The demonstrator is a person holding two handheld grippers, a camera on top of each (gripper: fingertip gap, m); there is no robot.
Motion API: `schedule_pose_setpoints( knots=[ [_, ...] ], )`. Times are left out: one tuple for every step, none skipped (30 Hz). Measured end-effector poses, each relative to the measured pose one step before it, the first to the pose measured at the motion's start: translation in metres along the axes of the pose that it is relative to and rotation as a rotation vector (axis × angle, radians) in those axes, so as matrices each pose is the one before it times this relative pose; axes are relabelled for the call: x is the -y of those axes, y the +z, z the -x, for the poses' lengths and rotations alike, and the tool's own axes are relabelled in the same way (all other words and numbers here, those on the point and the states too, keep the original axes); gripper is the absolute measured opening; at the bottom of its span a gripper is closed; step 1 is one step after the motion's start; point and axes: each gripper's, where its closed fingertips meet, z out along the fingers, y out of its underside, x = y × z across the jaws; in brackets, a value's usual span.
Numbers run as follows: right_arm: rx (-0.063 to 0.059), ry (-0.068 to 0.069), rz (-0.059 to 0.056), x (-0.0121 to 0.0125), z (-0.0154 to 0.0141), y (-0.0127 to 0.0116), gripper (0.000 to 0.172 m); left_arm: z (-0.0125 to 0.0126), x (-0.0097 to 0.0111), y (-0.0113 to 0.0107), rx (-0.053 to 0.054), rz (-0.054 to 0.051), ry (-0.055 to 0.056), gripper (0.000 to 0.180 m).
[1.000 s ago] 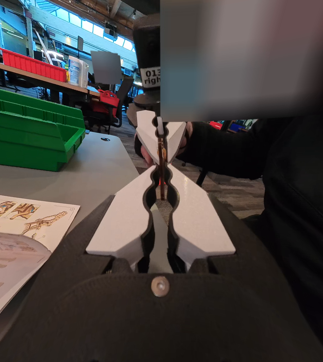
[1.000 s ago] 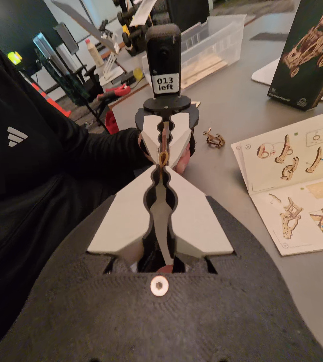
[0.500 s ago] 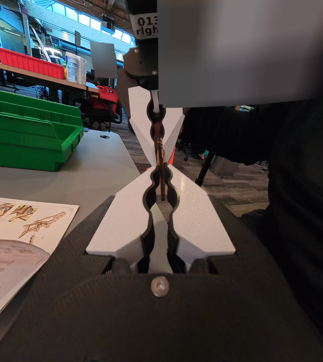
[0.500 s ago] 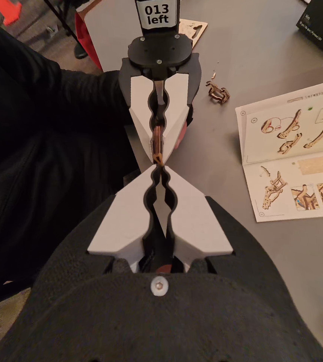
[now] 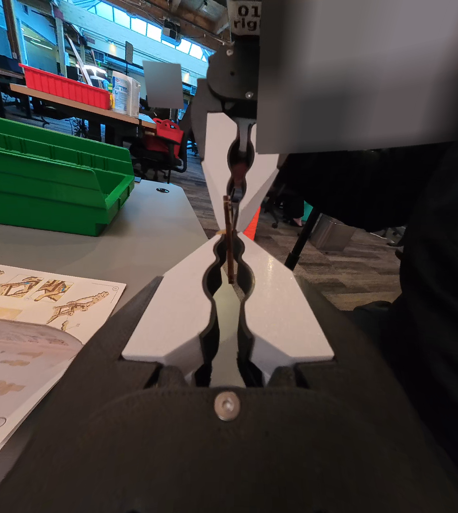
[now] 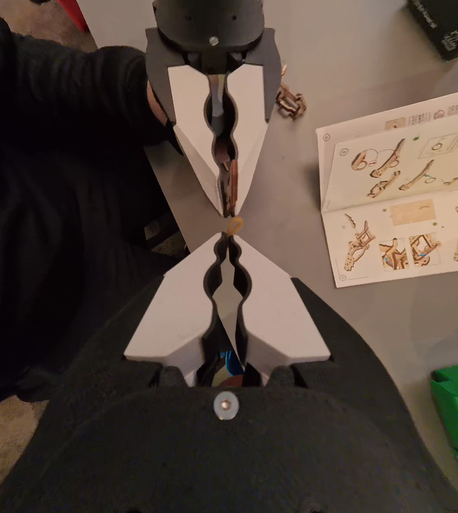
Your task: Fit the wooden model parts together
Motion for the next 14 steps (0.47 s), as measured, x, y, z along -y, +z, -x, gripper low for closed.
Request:
schedule_pose_setpoints(
  knots=[
    [-0.0027, 0.0091, -0.0336, 0.00146, -0.00132, -0.00348, 0.000, -0.00099, -0.00102, 0.00086, -0.0068, 0.0047, -0.0016, 0.002],
    [-0.0013, 0.0033, -0.0392, 0.00253, -0.00095, -0.00381, 0.000, -0.00117, 0.00021, 0.00048, -0.0099, -0.0026, -0.0062, 0.002],
    [0.0035, -0.0005, -0.0401, 0.00299, 0.00008, -0.00324, 0.000, 0.00069, 0.00067, -0.00013, 0.0030, -0.0033, -0.0007, 0.002],
    [0.0156, 0.0028, -0.0348, 0.00248, 0.00195, -0.00247, 0.000, 0.00095, 0.00022, -0.00060, 0.0031, -0.0017, -0.0051, 0.002],
    [0.0126, 0.0098, -0.0193, 0.00072, 0.00152, -0.00128, 0.000, -0.00026, 0.00106, -0.00068, -0.0066, -0.0081, -0.0090, 0.002],
    [0.0055, -0.0045, -0.0136, 0.00066, 0.00124, -0.00074, 0.000, -0.00040, 0.00107, -0.00030, -0.0065, -0.0079, -0.0080, 0.002],
    [0.0089, -0.0144, -0.0185, 0.00224, 0.00260, -0.00079, 0.000, -0.00023, -0.00017, 0.00013, -0.0041, 0.0004, -0.0048, 0.002],
    [0.0065, -0.0105, -0.0121, 0.00244, 0.00256, -0.00050, 0.000, -0.00052, -0.00124, 0.00067, -0.0068, 0.0059, -0.0076, 0.001],
    [-0.0077, -0.0140, 0.0091, -0.00003, 0.00055, 0.00052, 0.000, -0.00041, -0.00076, 0.00083, -0.0054, 0.0021, -0.0063, 0.002],
    [-0.0110, -0.0179, 0.0194, -0.00107, -0.00001, 0.00129, 0.000, -0.00128, -0.00002, 0.00066, -0.0095, -0.0008, -0.0049, 0.002],
    [-0.0066, -0.0089, 0.0148, -0.00011, 0.00001, 0.00136, 0.000, -0.00042, -0.00040, 0.00036, -0.0053, 0.0019, -0.0056, 0.002],
    [-0.0046, -0.0066, 0.0146, 0.00008, -0.00013, 0.00133, 0.000, 0.00083, -0.00033, 0.00013, 0.0035, 0.0019, -0.0024, 0.002],
    [-0.0162, -0.0100, 0.0194, -0.00049, -0.00192, 0.00098, 0.000, 0.00009, 0.00004, -0.00005, -0.0031, -0.0008, -0.0070, 0.002],
    [-0.0177, -0.0115, 0.0240, -0.00098, -0.00218, 0.00081, 0.000, -0.00026, 0.00050, -0.00031, -0.0058, -0.0041, -0.0088, 0.002]
  ],
)
